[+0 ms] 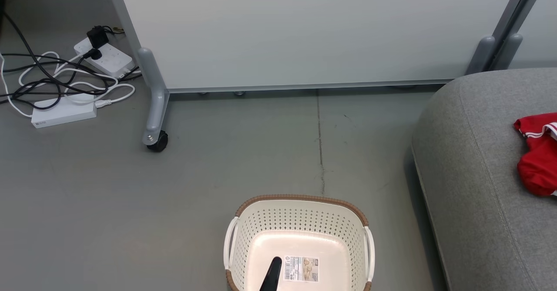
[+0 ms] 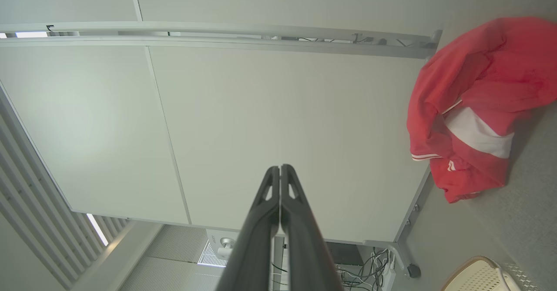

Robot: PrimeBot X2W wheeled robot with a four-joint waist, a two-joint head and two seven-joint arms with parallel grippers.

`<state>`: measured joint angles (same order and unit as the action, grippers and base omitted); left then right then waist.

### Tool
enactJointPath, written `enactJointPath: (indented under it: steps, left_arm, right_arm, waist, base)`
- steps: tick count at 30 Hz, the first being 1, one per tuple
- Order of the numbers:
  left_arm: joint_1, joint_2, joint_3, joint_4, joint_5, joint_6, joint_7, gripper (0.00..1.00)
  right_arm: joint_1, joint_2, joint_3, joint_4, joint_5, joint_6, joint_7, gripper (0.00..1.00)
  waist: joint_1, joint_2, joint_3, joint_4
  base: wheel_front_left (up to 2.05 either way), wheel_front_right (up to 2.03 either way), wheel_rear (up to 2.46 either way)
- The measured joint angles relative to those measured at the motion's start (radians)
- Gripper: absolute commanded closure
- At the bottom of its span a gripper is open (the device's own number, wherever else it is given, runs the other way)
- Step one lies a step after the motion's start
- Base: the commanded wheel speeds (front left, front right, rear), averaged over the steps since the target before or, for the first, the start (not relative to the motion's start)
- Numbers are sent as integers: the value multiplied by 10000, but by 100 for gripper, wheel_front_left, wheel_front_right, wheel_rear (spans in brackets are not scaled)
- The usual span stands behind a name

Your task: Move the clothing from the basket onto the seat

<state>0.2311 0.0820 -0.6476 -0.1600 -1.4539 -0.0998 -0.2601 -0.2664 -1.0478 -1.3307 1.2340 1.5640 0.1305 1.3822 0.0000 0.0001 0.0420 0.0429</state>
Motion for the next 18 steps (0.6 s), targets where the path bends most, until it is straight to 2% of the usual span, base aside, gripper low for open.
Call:
enactJointPath:
  steps: [18]
  left_arm:
    - [0, 0, 0, 0, 0, 0, 0, 100]
  right_arm:
    - [0, 0, -2, 0, 0, 0, 0, 100]
  waist:
    - [0, 0, 0, 0]
  base:
    - [0, 0, 0]
